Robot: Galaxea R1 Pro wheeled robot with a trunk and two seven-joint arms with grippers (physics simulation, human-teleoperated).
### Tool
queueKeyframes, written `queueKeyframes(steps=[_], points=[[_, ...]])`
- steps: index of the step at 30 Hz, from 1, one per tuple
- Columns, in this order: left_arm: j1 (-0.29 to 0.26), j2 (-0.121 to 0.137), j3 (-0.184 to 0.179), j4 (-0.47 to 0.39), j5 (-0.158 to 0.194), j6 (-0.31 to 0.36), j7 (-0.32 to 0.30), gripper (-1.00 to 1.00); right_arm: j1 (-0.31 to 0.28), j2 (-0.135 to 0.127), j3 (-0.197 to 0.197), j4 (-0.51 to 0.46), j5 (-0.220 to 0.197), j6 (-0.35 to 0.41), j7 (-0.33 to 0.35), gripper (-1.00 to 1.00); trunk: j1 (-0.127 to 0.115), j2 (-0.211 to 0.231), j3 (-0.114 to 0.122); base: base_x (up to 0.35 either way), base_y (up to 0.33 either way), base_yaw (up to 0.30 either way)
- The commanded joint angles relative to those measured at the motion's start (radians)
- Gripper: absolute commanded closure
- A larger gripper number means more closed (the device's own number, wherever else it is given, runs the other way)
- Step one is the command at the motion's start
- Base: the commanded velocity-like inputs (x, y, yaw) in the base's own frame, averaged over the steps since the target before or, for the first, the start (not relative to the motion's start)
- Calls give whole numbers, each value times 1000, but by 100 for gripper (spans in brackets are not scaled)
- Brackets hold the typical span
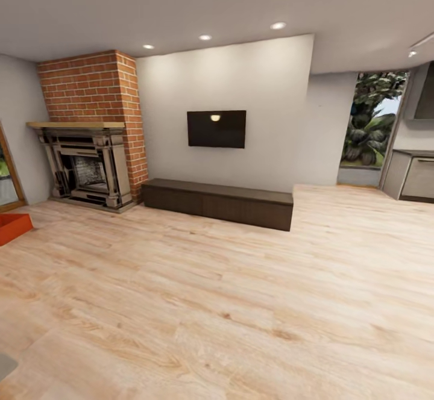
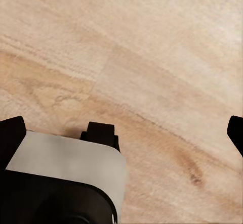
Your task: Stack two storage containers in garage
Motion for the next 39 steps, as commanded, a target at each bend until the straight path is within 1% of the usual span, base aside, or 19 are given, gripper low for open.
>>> queueKeyframes(steps=[1, 11, 14, 18, 35, 39], points=[[-1, 0, -8, 0, 9, 0, 0, -100, -1, -2, 9, 3, -11, -6, 2, -100, 1, 0, -1, 327, 0, 156], [-1, 0, -8, 0, 9, -1, 0, -100, -1, -4, 6, 3, -12, -7, 2, -100, 1, 0, -1, 327, 0, 255], [-1, 0, -8, 0, 9, -1, 0, -100, -1, -6, 7, 3, -12, -6, 2, -100, 1, 0, -1, 327, 0, 146], [-1, 0, -8, 0, 9, -1, 0, -100, -1, -10, 16, 3, -6, 0, 1, -100, 1, 0, -1, 327, 0, 31], [-1, 0, -8, 0, 9, 2, 0, -100, -1, -11, 20, 3, -2, -5, 1, -100, 1, 0, -1, 327, 0, 1], [-1, 0, -8, 0, 9, 1, 0, -100, -1, -4, 18, 3, -3, -3, 1, -100, 1, 0, -1, 327, 0, 0]])
